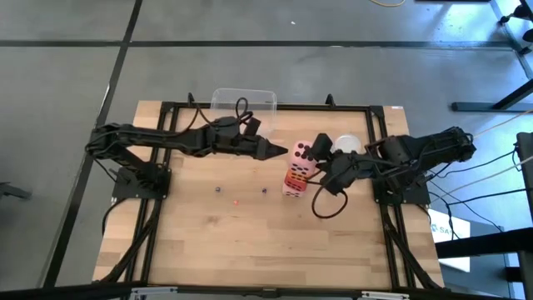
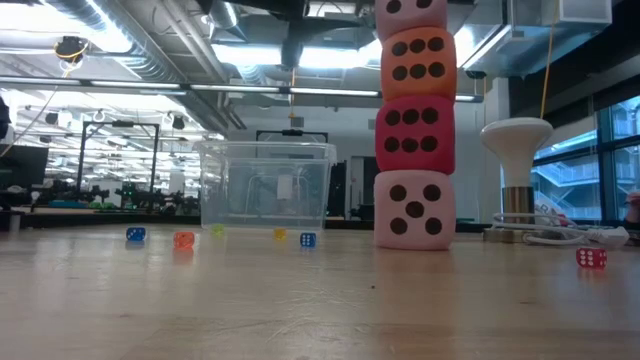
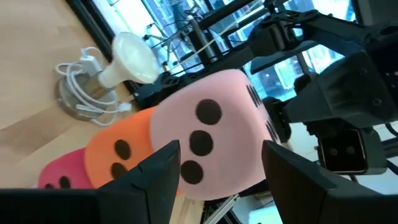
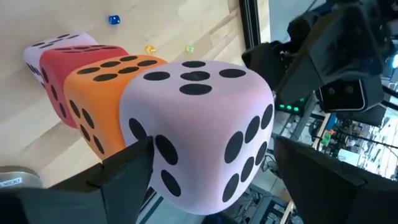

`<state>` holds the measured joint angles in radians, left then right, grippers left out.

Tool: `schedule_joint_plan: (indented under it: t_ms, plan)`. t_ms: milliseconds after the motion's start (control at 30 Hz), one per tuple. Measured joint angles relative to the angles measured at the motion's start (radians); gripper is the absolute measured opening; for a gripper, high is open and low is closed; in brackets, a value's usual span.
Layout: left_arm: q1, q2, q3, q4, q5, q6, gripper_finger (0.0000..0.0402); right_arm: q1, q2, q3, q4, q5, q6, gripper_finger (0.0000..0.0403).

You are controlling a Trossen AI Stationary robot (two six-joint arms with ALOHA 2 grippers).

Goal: Pick & Place Dice
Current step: Put the top large pink dice into the transparent bin

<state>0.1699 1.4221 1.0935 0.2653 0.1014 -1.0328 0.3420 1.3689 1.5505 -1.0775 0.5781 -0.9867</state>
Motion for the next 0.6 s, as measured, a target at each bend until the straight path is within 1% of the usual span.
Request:
schedule_joint_plan:
  t_ms: [133, 233, 367, 467, 600]
  plan:
    - [0.0, 0.045, 0.0, 0.097, 0.045, -0.033, 0.0217, -0.009, 0.0, 0.0, 0.0, -0.018, 0.003, 0.0329]
    - [0.0, 0.075, 0.0, 0.141, 0.06, -0.055, 0.0217, -0.014, 0.0, 0.0, -0.006, -0.043, 0.005, 0.0329]
    - [0.001, 0.096, 0.0, 0.184, 0.09, -0.072, 0.0217, -0.014, 0.002, 0.0, -0.005, -0.051, 0.013, 0.0325]
    - [0.001, 0.096, 0.0, 0.194, 0.101, -0.074, 0.0217, -0.018, 0.014, 0.0, -0.005, -0.051, 0.026, 0.0311]
    - [0.001, 0.096, 0.0, 0.19, 0.102, -0.074, 0.0217, -0.035, 0.037, 0.004, -0.022, -0.06, 0.074, 0.0278]
